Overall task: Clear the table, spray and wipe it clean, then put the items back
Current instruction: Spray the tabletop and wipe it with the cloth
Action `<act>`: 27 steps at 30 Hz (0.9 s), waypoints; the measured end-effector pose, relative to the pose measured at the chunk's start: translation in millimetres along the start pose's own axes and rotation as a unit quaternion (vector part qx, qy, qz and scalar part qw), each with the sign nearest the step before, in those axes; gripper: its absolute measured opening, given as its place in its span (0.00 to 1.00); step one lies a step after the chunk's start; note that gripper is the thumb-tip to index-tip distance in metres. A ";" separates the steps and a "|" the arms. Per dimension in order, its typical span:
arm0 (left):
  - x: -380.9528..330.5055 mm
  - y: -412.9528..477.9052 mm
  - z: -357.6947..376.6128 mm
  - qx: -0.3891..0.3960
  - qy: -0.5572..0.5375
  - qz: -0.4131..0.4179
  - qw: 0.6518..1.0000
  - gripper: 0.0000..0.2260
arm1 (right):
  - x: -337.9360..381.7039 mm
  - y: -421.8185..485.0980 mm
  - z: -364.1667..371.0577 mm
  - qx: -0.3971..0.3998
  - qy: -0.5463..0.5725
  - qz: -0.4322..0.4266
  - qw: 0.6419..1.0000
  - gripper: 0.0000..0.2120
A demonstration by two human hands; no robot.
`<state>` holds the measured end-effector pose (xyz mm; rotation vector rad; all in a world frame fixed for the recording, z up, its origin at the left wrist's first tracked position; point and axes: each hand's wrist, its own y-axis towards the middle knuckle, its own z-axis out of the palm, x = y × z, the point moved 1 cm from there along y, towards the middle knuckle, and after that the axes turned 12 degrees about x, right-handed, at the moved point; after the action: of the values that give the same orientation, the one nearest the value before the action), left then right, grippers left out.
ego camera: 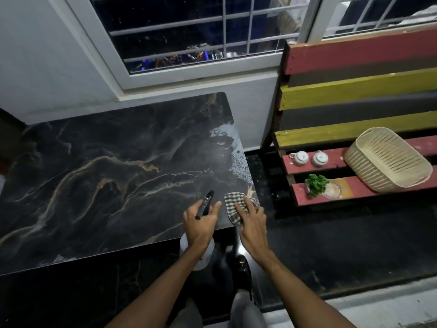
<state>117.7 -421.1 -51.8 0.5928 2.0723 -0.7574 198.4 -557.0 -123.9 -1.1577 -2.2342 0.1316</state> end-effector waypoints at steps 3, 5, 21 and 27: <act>-12.8 17.4 1.4 0.003 0.012 -0.013 1.000 0.21 | -6.3 18.3 -11.8 -0.017 0.027 0.007 0.999 0.34; -20.8 27.7 5.0 0.010 0.017 -0.029 0.999 0.23 | -12.6 29.6 -24.2 -0.028 0.031 0.025 0.999 0.34; -49.7 100.5 20.7 0.045 0.018 -0.042 0.998 0.21 | -16.8 64.0 -32.0 0.092 -0.078 -0.028 0.992 0.44; -68.6 118.5 21.0 -0.021 0.021 -0.008 1.000 0.25 | 7.8 156.4 -73.8 0.049 -0.062 -0.037 0.996 0.35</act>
<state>242.2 -361.4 -40.7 0.5733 2.1281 -0.7151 347.1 -468.7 -115.6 -1.0389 -2.3480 0.2866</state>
